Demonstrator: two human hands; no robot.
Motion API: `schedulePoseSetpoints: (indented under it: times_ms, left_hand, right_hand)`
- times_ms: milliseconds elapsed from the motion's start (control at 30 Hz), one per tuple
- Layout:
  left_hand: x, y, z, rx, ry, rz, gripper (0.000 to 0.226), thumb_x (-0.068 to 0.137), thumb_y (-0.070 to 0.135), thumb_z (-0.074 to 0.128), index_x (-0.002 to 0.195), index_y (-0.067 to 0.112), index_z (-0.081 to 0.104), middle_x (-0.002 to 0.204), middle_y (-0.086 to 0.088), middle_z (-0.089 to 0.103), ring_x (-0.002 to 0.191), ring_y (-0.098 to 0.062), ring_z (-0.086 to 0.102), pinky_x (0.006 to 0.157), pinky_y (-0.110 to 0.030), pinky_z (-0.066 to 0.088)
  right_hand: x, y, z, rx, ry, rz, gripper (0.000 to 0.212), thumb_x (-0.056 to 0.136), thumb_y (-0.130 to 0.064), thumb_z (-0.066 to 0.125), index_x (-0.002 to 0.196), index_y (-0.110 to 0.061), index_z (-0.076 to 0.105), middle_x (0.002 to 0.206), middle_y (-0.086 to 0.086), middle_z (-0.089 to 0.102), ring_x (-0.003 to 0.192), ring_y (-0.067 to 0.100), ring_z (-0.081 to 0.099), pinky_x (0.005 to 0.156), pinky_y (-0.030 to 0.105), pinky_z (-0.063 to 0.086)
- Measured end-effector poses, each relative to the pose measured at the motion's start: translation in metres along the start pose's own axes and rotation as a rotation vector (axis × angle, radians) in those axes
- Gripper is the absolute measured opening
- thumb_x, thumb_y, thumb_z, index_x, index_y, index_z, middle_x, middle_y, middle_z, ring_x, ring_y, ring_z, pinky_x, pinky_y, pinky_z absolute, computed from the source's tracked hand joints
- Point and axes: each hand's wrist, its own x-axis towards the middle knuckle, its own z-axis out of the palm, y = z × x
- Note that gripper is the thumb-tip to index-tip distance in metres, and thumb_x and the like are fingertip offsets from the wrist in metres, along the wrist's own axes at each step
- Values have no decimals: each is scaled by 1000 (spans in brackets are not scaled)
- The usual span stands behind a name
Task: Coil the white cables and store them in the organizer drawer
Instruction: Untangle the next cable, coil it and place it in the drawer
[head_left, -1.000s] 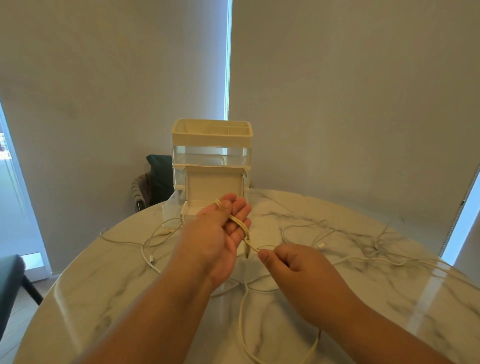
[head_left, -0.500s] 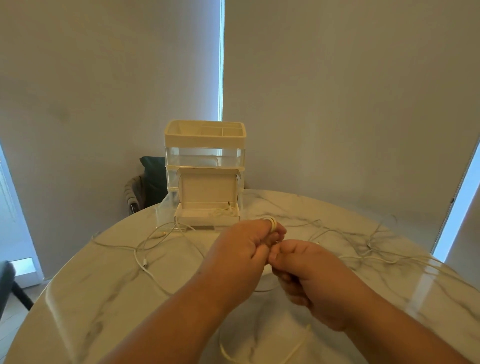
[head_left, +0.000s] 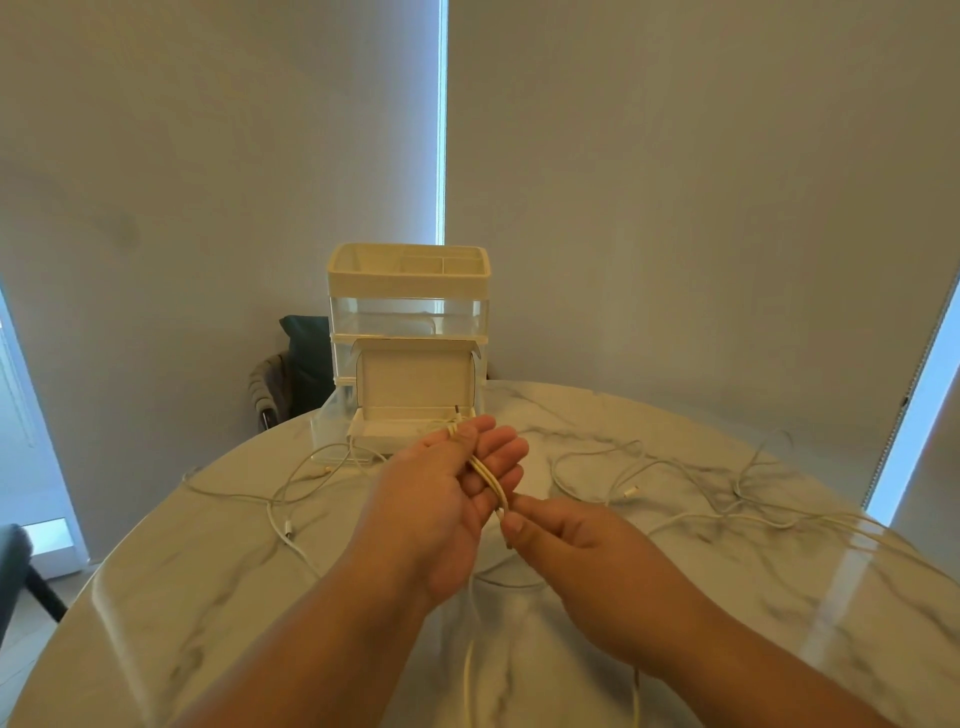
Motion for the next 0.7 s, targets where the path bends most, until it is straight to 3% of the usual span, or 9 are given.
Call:
schedulePoseSetpoints:
  times_ms: [167,233,333,533,700]
  left_hand:
    - [-3,1,2,-55,-50,-27,28,103,16,43,117,-1,61,95,-14,75,92,-23,74,69,-29,61]
    - [-2,0,2,-59,-53,-18,29,104,17,43,117,-1,61,95,-13,75,92,-24,74,71,-30,60]
    - [0,1,-1,-60,-15,15,28,104,17,43,116,-1,61,90,-13,75,87,-23,75,67,-30,60]
    - [1,1,-2,-67,37,33,29,104,18,43,117,0,62,95,-15,75,85,-23,75,60,-27,59]
    - [0,0,0,-128,28,27,28,104,18,43,117,3,62,94,-11,75,75,-15,73,58,-24,56]
  right_hand:
    - [2,1,5,-40,38,0,39,98,-39,54,75,-8,59,61,-3,41,56,5,36,57,29,30]
    - [3,0,6,-29,36,10,36,98,-38,54,71,-15,62,60,-1,48,56,8,42,57,27,35]
    - [4,1,5,-5,67,56,26,97,-41,53,83,-33,74,75,-2,69,70,5,61,64,17,43]
    - [5,2,3,-43,84,71,28,98,-43,49,84,-28,69,62,-6,51,56,2,45,56,19,36]
    - [6,5,2,-50,100,126,27,94,-52,51,89,-36,72,93,1,73,85,10,65,84,27,49]
